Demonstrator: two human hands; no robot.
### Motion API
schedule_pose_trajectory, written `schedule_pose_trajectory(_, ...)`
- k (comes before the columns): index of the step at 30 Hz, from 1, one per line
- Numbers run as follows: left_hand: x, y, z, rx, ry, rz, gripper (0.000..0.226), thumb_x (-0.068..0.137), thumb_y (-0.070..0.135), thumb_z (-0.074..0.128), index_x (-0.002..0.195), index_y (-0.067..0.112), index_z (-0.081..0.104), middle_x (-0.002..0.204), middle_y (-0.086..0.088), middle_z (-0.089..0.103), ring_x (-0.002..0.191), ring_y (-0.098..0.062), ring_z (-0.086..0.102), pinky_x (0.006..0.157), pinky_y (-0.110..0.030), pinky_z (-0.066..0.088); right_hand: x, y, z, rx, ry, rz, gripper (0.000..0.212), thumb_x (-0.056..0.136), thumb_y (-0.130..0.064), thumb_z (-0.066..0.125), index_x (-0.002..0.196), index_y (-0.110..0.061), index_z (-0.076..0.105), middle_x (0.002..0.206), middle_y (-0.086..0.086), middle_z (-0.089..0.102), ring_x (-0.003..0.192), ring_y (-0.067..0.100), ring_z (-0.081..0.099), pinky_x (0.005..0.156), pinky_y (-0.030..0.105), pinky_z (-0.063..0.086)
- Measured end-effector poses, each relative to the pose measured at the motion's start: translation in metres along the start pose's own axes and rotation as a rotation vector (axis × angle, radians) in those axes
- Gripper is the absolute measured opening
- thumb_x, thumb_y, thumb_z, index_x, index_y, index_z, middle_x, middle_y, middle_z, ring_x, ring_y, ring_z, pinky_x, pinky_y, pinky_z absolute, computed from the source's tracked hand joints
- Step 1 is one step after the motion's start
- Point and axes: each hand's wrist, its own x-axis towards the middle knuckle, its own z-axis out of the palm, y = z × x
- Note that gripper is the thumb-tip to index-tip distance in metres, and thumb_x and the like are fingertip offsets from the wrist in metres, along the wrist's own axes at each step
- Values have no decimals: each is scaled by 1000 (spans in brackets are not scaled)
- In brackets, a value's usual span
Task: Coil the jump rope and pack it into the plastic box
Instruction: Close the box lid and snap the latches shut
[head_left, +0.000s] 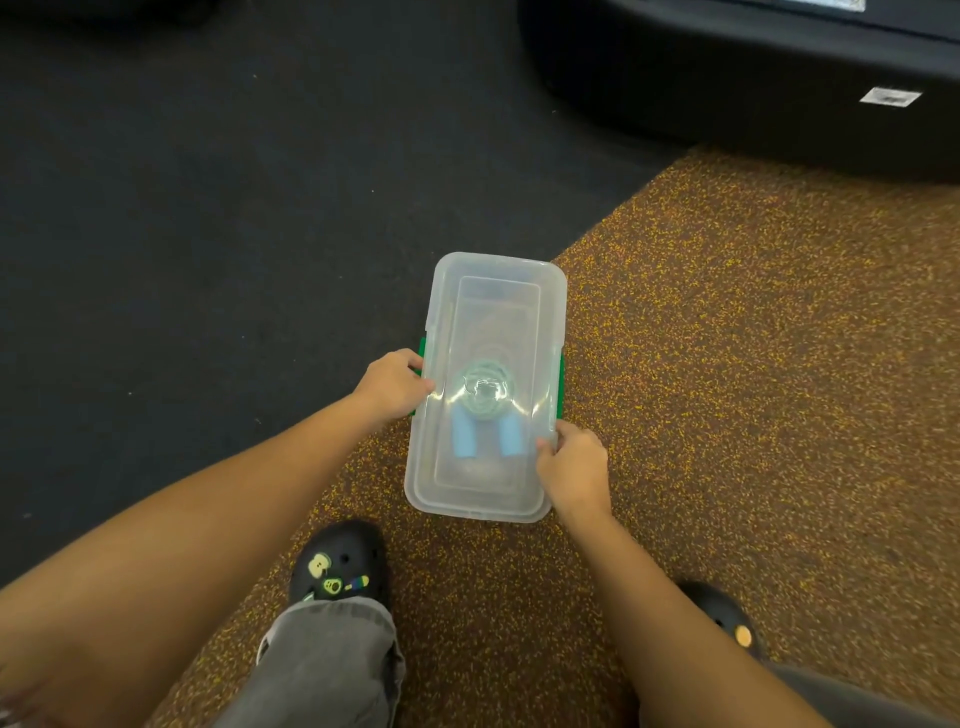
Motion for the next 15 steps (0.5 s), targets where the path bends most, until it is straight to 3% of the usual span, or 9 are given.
schedule_pose_trajectory(3,0,0,-1,2,1,6,35,86,18,59,120,8,53,113,-11,61,95,-21,54,84,-32,43,6,-3,1,3,3,-26,49,88,-9,48,136,-10,39,126,17,44,112,32,48,97,40,42)
schedule_pose_trajectory(6,0,-2,-3,-10,4,3,34,85,18,61,117,8,56,112,-12,61,105,-26,57,92,-38,46,12,-9,3,-39,106,-163,63,90,-16,48,145,-20,17,132,13,37,119,30,40,97,47,42)
schedule_pose_trajectory(11,2,-3,-4,-1,8,5,41,84,19,63,123,10,52,121,-14,56,109,-27,54,94,-38,44,17,-5,12,-287,106,-248,57,96,-22,37,147,-20,10,146,12,29,129,30,30,98,46,37)
schedule_pose_trajectory(15,8,-5,-8,-159,-12,-105,72,79,20,69,140,20,30,145,-14,31,127,-31,41,105,-45,38,20,-4,8,-5,106,-245,55,93,-27,43,144,-20,21,143,14,30,130,31,26,106,46,30)
